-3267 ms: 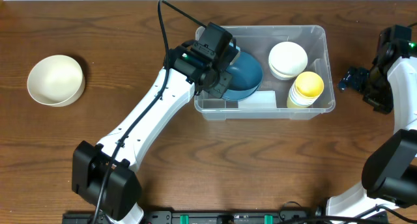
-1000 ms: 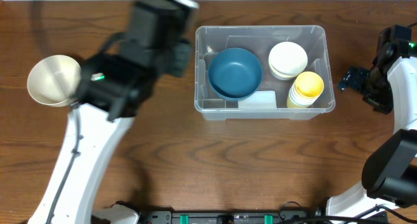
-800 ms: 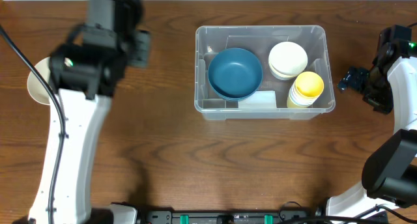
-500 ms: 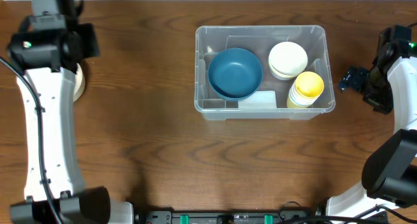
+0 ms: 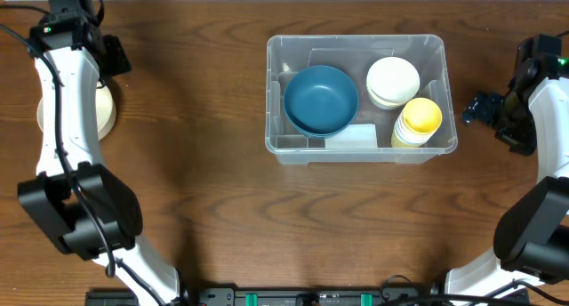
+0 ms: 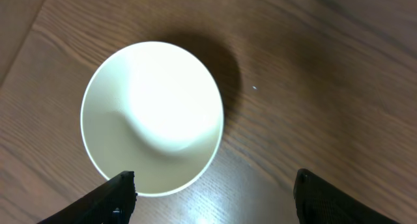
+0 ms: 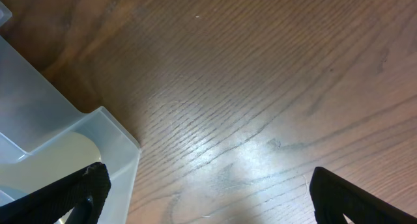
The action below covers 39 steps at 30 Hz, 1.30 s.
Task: Pack container
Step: 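Lower the left gripper onto the cream bowl rim and grasp it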
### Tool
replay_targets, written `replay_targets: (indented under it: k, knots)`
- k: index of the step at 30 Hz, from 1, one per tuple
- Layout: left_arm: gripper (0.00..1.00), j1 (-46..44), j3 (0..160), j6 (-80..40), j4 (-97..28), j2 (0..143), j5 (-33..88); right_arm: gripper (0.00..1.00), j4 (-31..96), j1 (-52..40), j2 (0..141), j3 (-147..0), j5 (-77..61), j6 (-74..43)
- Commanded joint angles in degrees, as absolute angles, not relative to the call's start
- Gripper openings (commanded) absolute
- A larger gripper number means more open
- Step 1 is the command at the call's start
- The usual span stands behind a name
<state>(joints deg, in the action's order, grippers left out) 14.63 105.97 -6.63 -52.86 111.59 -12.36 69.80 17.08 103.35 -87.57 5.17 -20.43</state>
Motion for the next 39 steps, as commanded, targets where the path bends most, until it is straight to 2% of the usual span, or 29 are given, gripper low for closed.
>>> replay_targets:
  k: [1,18,26,39]
  knots:
    - [0.78,16.14,105.86,-10.13,-51.75,113.43,-12.47,0.99,69.82,17.21,103.2,-87.53,5.58,-21.19]
    - [0.77,16.43,105.38,-11.57,-50.15,124.6,-10.96,0.99,69.82,17.21,103.2,-87.53,5.58,-21.19]
    - [0.56,16.43,105.12,-12.38,-50.0,125.95,-10.92,0.99,69.82,17.21,103.2,-87.53,5.58,-21.19]
    - [0.53,16.45,105.1,-12.38,-49.87,129.36,-10.94,0.99,69.82,17.21,103.2,-87.53,5.58,-21.19]
